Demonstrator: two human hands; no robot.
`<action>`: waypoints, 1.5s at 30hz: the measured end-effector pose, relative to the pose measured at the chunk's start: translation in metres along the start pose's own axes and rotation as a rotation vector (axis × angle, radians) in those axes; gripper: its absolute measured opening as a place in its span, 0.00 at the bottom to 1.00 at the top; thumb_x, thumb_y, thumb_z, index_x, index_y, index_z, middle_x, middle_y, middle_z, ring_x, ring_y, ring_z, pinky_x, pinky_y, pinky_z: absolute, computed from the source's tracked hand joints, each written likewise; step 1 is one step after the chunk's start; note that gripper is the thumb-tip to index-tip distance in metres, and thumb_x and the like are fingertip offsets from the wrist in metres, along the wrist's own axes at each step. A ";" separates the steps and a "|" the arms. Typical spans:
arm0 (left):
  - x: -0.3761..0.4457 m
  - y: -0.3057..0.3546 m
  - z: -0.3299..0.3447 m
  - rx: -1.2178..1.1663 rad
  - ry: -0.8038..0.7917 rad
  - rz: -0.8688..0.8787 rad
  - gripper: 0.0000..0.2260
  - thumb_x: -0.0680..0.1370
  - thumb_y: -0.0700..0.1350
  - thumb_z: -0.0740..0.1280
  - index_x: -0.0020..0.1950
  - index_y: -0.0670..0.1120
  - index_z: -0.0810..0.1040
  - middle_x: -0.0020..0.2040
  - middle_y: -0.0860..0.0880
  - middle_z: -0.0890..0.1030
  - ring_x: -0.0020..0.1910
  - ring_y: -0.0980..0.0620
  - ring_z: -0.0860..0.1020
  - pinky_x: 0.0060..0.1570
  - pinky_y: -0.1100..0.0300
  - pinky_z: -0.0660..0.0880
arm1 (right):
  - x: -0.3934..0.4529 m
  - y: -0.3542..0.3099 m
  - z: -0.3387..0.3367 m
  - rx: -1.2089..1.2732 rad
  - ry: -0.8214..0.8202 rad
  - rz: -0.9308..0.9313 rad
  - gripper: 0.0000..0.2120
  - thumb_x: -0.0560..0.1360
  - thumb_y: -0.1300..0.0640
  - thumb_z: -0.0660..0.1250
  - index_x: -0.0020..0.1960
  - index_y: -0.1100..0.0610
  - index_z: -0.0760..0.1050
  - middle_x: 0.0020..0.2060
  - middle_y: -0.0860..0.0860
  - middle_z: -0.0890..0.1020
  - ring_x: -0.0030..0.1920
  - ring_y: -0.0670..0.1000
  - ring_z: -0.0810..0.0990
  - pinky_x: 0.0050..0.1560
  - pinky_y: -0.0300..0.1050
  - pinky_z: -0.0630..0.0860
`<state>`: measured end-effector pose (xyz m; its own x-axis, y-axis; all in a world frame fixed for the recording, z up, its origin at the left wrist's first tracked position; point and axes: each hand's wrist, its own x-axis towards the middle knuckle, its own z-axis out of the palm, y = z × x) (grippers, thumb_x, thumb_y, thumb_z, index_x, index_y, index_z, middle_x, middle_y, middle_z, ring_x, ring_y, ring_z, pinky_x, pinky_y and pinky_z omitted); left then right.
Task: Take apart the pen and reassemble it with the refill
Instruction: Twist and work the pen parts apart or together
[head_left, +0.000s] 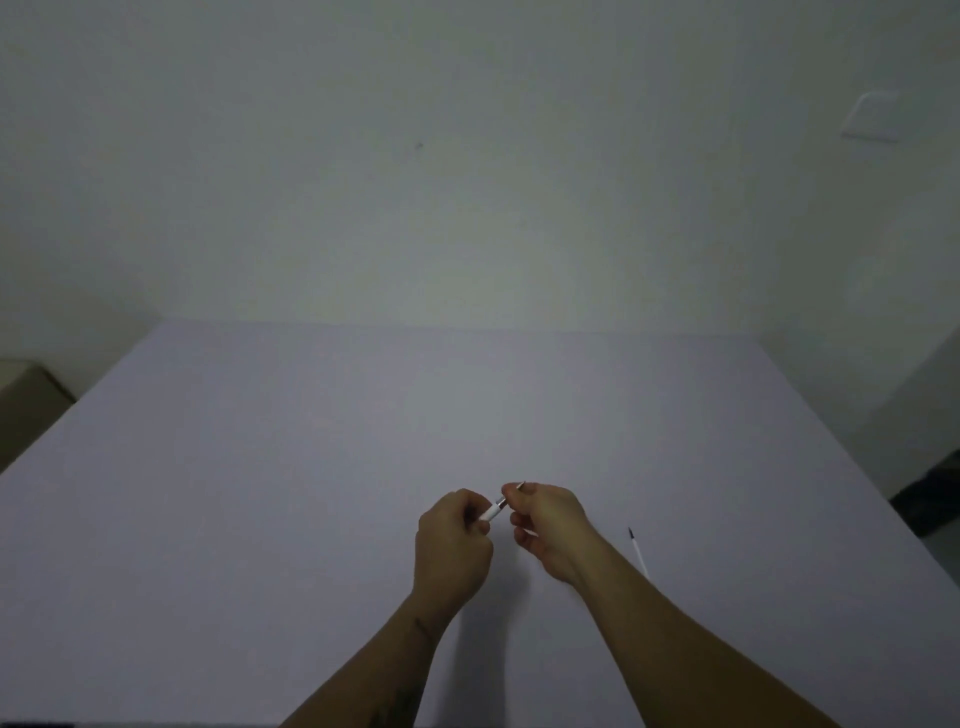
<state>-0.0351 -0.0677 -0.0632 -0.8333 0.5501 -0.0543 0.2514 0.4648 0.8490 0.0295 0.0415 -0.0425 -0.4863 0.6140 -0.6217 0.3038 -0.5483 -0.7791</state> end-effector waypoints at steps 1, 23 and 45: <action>0.000 -0.003 -0.003 -0.012 -0.009 -0.003 0.11 0.74 0.32 0.66 0.45 0.49 0.80 0.40 0.52 0.80 0.41 0.54 0.78 0.44 0.61 0.77 | -0.003 0.001 0.003 0.019 -0.011 0.002 0.07 0.79 0.63 0.65 0.51 0.60 0.82 0.45 0.56 0.80 0.43 0.52 0.77 0.42 0.45 0.77; 0.018 -0.015 -0.027 -0.056 -0.055 -0.025 0.10 0.74 0.34 0.67 0.44 0.49 0.80 0.40 0.50 0.81 0.40 0.53 0.79 0.44 0.57 0.79 | -0.006 0.003 0.024 0.044 -0.070 0.030 0.08 0.79 0.62 0.66 0.55 0.58 0.81 0.45 0.54 0.79 0.44 0.53 0.76 0.41 0.45 0.76; 0.020 -0.009 -0.028 -0.063 -0.033 -0.018 0.12 0.74 0.33 0.68 0.44 0.51 0.79 0.39 0.52 0.80 0.40 0.55 0.78 0.45 0.59 0.78 | -0.005 -0.008 0.030 -0.064 0.045 -0.037 0.09 0.79 0.62 0.64 0.52 0.57 0.83 0.44 0.55 0.79 0.43 0.52 0.76 0.39 0.44 0.78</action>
<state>-0.0671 -0.0800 -0.0570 -0.8202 0.5655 -0.0862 0.2046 0.4308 0.8789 0.0049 0.0260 -0.0309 -0.4617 0.6589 -0.5939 0.3384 -0.4880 -0.8046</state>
